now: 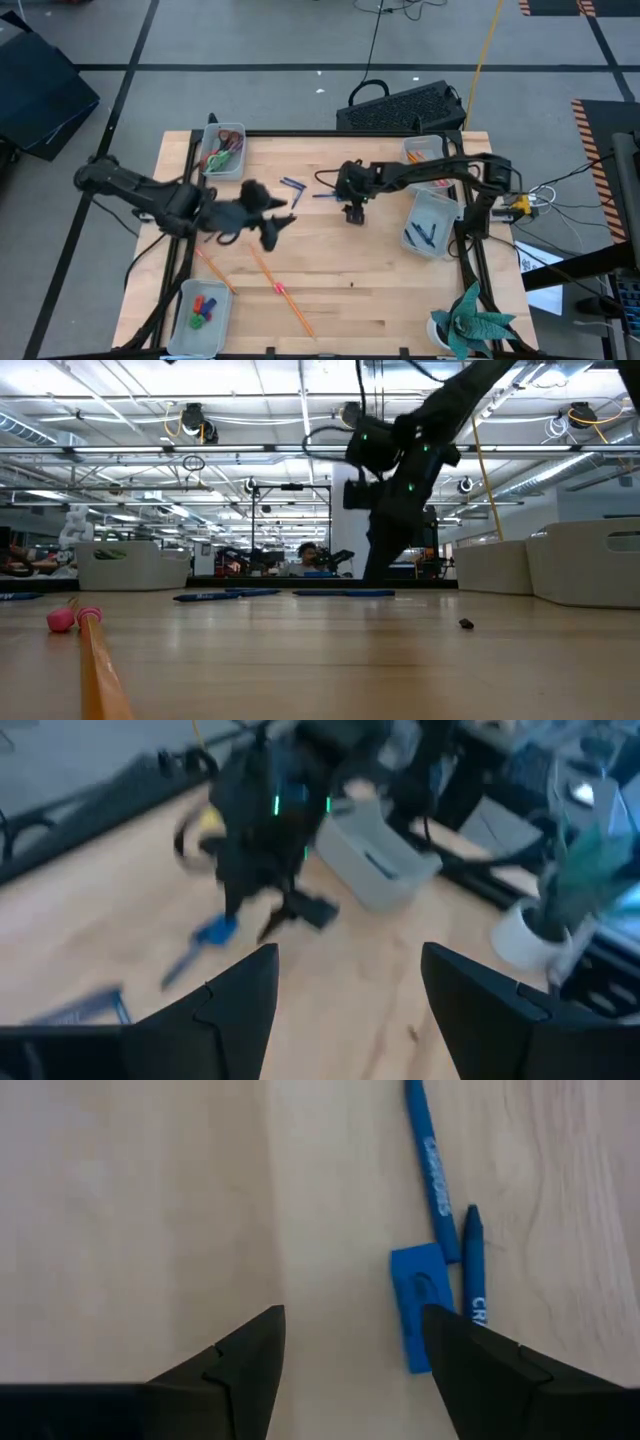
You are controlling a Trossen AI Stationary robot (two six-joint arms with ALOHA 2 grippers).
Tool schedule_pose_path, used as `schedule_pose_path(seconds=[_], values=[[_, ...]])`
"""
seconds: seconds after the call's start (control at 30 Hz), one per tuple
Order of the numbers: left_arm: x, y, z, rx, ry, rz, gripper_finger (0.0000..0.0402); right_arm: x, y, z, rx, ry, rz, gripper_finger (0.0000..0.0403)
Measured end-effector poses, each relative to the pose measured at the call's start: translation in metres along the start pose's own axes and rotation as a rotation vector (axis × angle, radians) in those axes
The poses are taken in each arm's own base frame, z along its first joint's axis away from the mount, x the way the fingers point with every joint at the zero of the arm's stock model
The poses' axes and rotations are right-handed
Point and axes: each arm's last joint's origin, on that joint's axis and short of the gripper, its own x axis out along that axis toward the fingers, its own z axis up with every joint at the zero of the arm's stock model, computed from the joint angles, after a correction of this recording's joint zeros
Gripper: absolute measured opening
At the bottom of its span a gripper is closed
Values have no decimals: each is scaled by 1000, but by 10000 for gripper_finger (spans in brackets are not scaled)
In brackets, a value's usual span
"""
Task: Sort crayons/erasers/pens/pencils in bins
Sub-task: Put the blue eraser into the bottom left gray bin
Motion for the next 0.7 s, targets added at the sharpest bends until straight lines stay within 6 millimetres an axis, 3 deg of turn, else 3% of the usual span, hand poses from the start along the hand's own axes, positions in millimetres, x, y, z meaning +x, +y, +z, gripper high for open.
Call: schedule_pose_path(seconds=[0.2,0.5,0.7], values=[[9,9,21,13,-111,-3,246,12,-12,-5,-35,30,-9,226],[12,13,23,1,-101,7,246,10,-15,3,-72,-58,-33,226],[12,13,23,-1,-102,9,246,24,-18,1,-69,-56,-29,226]])
